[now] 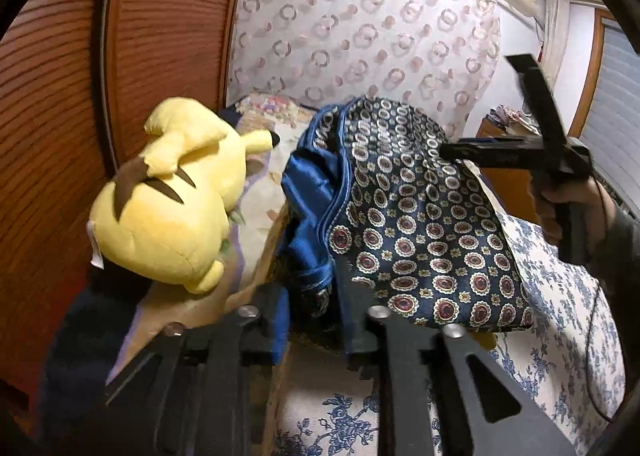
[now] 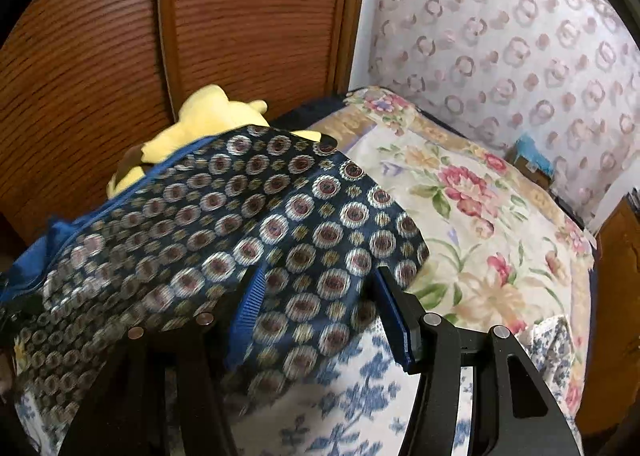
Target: Fold small clothes
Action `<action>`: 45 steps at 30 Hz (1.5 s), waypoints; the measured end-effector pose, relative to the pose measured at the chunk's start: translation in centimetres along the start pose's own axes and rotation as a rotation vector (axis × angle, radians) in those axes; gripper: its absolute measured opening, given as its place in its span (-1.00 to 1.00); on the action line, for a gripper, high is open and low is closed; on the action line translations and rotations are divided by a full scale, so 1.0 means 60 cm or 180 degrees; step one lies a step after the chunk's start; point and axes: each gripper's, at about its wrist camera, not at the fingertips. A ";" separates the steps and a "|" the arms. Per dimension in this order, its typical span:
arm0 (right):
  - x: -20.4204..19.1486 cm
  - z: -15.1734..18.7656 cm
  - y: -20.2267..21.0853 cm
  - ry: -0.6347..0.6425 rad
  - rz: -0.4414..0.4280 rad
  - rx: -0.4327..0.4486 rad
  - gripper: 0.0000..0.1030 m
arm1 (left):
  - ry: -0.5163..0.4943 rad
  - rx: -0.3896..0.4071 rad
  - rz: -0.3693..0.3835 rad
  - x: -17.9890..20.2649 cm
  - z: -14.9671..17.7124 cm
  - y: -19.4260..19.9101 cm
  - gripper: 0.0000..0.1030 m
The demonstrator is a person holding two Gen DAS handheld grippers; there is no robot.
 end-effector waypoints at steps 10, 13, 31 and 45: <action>-0.008 0.078 0.111 -0.0156 -0.0132 0.0286 0.12 | -0.0125 0.0347 -0.0129 0.027 -0.014 0.060 0.54; -0.003 0.099 0.137 -0.0231 -0.0138 0.0348 0.13 | -0.0189 0.0396 -0.0187 0.039 -0.019 0.074 0.58; 0.008 0.278 0.326 -0.0798 0.0334 0.0605 0.55 | -0.0628 0.0229 0.0039 0.189 -0.003 0.076 0.59; 0.019 0.390 0.546 -0.1410 0.1292 0.1088 0.55 | -0.0934 0.0410 0.0482 0.359 -0.022 0.094 0.59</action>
Point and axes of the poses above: each gripper's, at about its wrist camera, not at the fingertips, and y roughly against the way its jaws point, x to its right, z to its underside, and after that the axes turned 10 degrees about z, right-handed
